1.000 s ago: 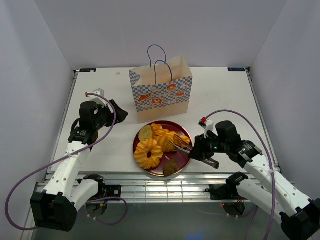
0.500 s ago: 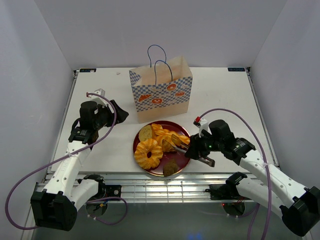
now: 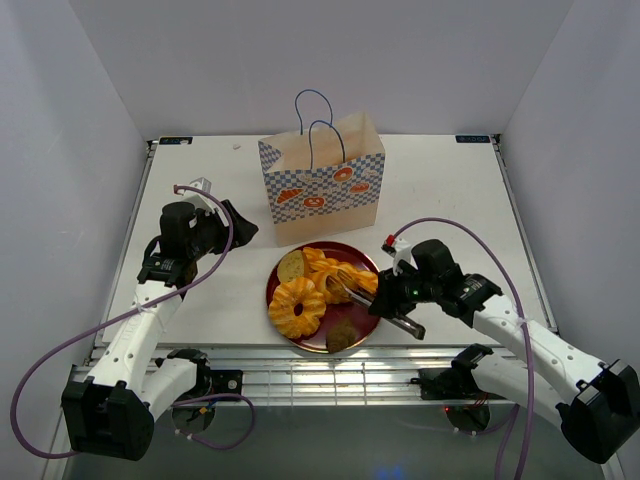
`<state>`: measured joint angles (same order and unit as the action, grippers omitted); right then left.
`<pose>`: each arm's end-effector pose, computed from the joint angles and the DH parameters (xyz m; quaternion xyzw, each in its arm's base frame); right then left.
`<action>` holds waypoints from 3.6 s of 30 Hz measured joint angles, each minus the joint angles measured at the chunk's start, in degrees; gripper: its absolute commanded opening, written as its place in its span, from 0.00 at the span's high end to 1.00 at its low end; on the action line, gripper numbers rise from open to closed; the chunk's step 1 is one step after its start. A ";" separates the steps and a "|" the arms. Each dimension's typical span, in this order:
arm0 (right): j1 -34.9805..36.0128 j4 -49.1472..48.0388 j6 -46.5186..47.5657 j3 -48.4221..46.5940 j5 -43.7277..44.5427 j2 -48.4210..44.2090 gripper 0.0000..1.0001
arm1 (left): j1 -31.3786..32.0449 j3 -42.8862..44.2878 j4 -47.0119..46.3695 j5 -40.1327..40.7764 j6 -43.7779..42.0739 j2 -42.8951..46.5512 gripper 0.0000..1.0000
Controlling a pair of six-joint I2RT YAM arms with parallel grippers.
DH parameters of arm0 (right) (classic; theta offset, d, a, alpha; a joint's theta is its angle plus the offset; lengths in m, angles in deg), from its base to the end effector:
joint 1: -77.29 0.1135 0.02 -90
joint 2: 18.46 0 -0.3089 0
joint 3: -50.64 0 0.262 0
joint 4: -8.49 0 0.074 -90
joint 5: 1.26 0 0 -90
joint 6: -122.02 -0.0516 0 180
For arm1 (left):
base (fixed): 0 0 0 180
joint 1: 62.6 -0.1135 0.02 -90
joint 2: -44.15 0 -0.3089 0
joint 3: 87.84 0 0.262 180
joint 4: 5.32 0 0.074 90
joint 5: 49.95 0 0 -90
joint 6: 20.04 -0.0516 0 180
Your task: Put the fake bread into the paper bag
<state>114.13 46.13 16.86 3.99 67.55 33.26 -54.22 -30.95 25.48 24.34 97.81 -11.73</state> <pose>0.1323 0.1225 0.2500 -0.2418 0.8705 0.3242 0.2805 0.2117 -0.0453 0.3124 -0.0773 0.8562 -0.2669 0.4355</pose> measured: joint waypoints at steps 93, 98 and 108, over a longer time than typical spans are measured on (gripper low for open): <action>-0.42 17.11 6.86 -67.21 27.45 16.37 0.92 | 0.00 0.00 -0.02 -2.64 0.02 -0.17 0.22; -2.84 16.37 7.08 -67.32 24.09 20.98 0.92 | 0.00 0.00 -0.02 -2.58 0.02 -0.17 0.22; -7.26 12.79 8.02 -63.01 13.40 23.23 0.92 | 0.00 0.00 -0.02 -2.80 0.02 -0.20 0.22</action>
<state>106.88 58.92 24.88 -59.02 80.94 56.50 -54.22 -30.95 25.46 21.55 97.83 -11.92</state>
